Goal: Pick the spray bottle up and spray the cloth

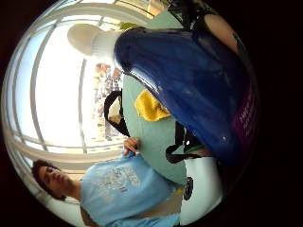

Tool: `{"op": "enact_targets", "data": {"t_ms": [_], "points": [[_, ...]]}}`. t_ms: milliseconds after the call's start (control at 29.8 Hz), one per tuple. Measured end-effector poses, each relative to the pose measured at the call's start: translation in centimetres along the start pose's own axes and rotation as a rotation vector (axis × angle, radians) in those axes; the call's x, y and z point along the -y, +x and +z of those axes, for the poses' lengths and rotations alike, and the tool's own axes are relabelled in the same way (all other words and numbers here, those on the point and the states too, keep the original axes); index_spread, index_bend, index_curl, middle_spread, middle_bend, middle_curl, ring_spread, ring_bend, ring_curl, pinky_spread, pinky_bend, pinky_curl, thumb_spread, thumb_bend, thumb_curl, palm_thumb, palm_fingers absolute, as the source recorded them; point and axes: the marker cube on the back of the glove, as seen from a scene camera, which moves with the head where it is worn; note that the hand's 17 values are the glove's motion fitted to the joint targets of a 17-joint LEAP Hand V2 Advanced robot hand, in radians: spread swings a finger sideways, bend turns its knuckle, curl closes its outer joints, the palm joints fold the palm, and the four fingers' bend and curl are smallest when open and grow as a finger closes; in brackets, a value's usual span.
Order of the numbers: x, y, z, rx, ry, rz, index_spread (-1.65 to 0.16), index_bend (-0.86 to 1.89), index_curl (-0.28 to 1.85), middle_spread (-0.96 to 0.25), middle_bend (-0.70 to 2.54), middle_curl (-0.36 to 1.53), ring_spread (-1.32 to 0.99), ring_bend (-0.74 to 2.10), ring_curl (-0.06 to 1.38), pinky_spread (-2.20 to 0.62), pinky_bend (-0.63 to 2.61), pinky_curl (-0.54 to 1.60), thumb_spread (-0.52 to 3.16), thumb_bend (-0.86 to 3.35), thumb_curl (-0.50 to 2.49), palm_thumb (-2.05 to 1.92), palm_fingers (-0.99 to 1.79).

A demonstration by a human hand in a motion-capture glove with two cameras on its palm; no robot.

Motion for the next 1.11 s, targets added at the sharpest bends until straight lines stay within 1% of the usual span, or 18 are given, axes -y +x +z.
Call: {"op": "enact_targets", "data": {"t_ms": [168, 503, 1107], "points": [[0.6, -0.5, 0.0, -0.035, -0.031, -0.003, -0.36, 0.05, 0.13, -0.1, 0.33, 0.43, -0.07, 0.59, 0.38, 0.03, 0.43, 0.37, 0.9, -0.02, 0.49, 0.9, 0.98], [1.7, -1.5, -0.1, -0.204, -0.119, -0.01, -0.36, 0.05, 0.12, -0.1, 0.33, 0.43, -0.07, 0.6, 0.38, 0.02, 0.44, 0.38, 0.89, -0.02, 0.51, 0.89, 0.99], [2.9, -3.0, 0.6, -0.363, -0.168, -0.022, -0.35, 0.05, 0.12, -0.1, 0.32, 0.43, -0.07, 0.6, 0.38, -0.01, 0.46, 0.38, 0.88, -0.03, 0.52, 0.89, 1.02]]}}
